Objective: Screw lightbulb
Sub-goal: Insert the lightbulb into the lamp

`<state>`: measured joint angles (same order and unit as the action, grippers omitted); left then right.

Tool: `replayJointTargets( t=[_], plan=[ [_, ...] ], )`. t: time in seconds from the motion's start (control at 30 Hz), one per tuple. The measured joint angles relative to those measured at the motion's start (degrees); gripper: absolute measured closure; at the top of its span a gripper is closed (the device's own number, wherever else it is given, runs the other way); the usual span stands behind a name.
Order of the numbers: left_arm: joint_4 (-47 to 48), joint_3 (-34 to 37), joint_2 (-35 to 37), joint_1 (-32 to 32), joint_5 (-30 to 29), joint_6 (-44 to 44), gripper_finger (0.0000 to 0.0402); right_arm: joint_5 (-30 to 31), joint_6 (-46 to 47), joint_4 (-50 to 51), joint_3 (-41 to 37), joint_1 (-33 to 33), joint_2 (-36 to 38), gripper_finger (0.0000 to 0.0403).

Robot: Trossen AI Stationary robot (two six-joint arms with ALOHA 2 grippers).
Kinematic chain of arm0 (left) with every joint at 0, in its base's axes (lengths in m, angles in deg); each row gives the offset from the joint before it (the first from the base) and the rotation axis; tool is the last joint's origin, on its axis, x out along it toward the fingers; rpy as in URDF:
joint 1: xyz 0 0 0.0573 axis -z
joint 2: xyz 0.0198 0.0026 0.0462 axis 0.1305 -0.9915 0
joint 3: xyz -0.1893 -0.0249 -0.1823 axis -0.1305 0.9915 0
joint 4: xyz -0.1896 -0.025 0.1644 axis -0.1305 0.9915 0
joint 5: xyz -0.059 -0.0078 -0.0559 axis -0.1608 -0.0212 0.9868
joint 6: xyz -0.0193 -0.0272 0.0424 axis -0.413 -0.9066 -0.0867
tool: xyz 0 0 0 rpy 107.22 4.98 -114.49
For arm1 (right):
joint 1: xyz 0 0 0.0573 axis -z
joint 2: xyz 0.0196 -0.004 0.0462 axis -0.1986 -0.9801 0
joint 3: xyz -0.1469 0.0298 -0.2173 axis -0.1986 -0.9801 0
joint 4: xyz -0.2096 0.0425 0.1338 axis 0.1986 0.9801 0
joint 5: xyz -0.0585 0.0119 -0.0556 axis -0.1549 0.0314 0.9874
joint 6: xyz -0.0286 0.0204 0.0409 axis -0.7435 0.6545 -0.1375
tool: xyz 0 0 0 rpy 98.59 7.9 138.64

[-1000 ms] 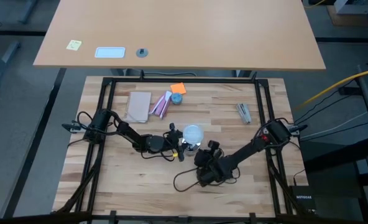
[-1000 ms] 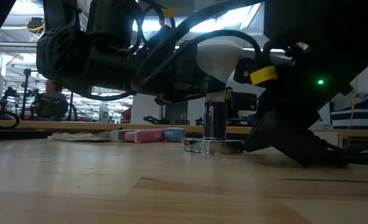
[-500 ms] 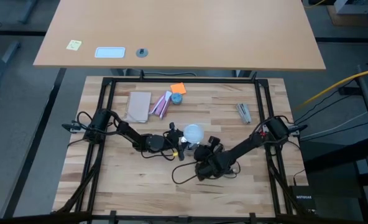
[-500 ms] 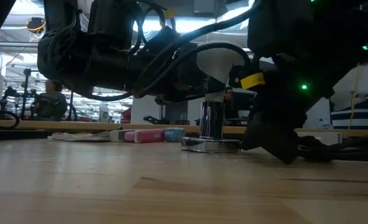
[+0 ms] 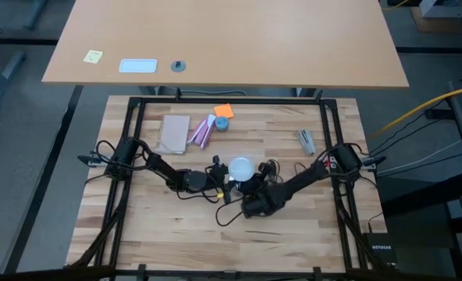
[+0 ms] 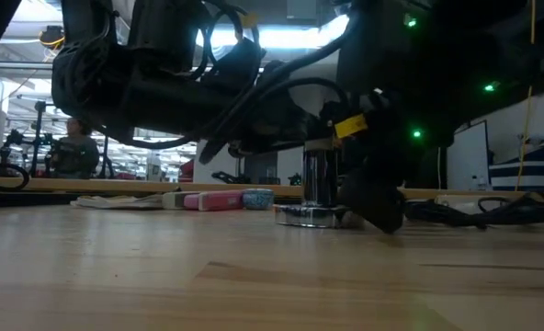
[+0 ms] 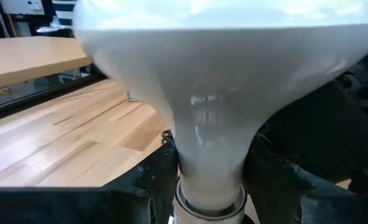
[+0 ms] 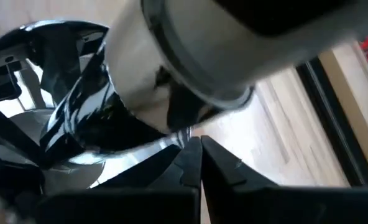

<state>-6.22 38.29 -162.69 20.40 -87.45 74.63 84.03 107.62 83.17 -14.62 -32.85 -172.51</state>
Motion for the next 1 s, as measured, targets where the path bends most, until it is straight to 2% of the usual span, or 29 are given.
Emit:
replayJointTargets(
  t=[0.13,0.3,0.5,0.77,0.87,1.0],
  plan=[
    [0.5,0.0,0.0,0.2,0.5,0.3,0.0238,-0.6,0.1,1.5,-0.1,-3.3,0.7,0.0397],
    [1.3,0.1,-0.1,0.2,0.6,0.1,0.0238,-2.4,5.3,5.2,1.4,-8.6,2.3,0.0397],
    [1.4,0.1,-0.1,0.1,0.4,0.1,0.0238,-5.9,6.5,2.1,3.1,-12.8,2.6,0.0397],
    [1.7,0.0,-0.1,0.1,0.1,0.1,0.0238,-8.0,4.5,-9.3,3.2,-13.0,-1.0,0.0397],
    [1.8,0.0,-0.1,0.2,0.1,0.1,0.0238,-8.2,5.6,-8.4,3.3,-12.1,-3.1,0.0397],
    [1.9,0.0,-0.1,0.5,0.1,0.1,0.0238,-7.0,13.4,-1.6,3.5,-10.8,-3.7,0.0397]
  ],
)
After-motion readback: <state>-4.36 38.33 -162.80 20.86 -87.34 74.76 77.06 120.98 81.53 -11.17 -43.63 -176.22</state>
